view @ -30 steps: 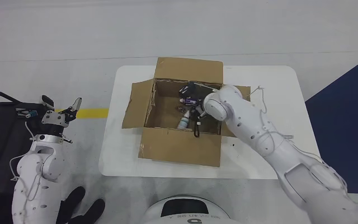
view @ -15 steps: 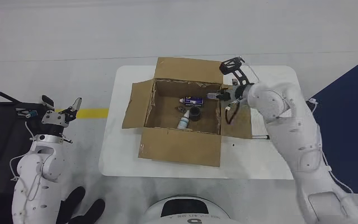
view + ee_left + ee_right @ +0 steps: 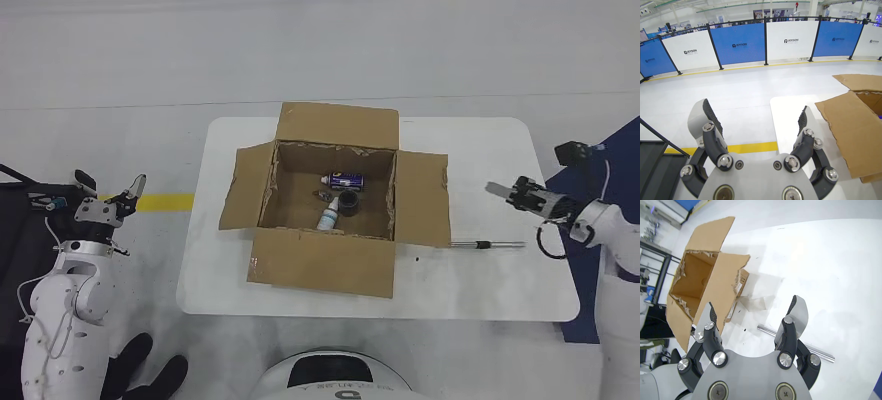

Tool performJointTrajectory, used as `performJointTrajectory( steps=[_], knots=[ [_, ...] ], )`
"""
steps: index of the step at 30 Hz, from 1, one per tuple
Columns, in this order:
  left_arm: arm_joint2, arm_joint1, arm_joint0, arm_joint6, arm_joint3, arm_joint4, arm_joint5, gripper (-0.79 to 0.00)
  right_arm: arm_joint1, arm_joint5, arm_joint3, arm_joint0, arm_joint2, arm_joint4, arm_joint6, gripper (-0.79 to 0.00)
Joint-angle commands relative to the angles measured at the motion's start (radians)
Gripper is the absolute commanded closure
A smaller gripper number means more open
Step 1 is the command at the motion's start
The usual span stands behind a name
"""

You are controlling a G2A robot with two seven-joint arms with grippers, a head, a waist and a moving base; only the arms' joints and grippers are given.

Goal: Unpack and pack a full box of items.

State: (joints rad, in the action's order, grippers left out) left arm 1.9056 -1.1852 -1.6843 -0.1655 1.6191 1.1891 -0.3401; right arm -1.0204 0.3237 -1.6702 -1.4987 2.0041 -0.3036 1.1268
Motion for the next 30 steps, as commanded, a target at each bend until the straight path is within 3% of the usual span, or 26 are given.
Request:
performJointTrajectory(
  steps=[1,10,12,14,21,24,30],
  knots=[
    [0.0,0.0,0.0,0.0,0.0,0.0,0.0,-0.785,0.0,-0.002,0.0,0.002,0.0,-0.001,0.0,-0.785],
    [0.0,0.0,0.0,0.0,0.0,0.0,0.0,-0.785,0.0,-0.002,-0.004,-0.001,-0.001,-0.011,-0.004,-0.785],
    [0.0,0.0,0.0,0.0,0.0,0.0,0.0,-0.785,0.005,-0.014,-0.045,-0.027,-0.01,-0.168,-0.032,-0.785],
    [0.0,0.0,0.0,0.0,0.0,0.0,0.0,-0.785,0.005,-0.035,-0.049,-0.056,-0.013,-0.206,-0.063,-0.785],
    [0.0,0.0,0.0,0.0,0.0,0.0,0.0,-0.785,0.027,-0.086,-0.056,-0.091,0.024,-0.327,0.087,-0.785],
    [0.0,0.0,0.0,0.0,0.0,0.0,0.0,-0.785,0.035,0.043,-0.107,-0.124,-0.024,-0.477,0.055,-0.785],
    [0.0,0.0,0.0,0.0,0.0,0.0,0.0,-0.785,0.053,0.436,-0.088,-0.186,-0.081,-0.732,-0.159,-0.785]
  ],
)
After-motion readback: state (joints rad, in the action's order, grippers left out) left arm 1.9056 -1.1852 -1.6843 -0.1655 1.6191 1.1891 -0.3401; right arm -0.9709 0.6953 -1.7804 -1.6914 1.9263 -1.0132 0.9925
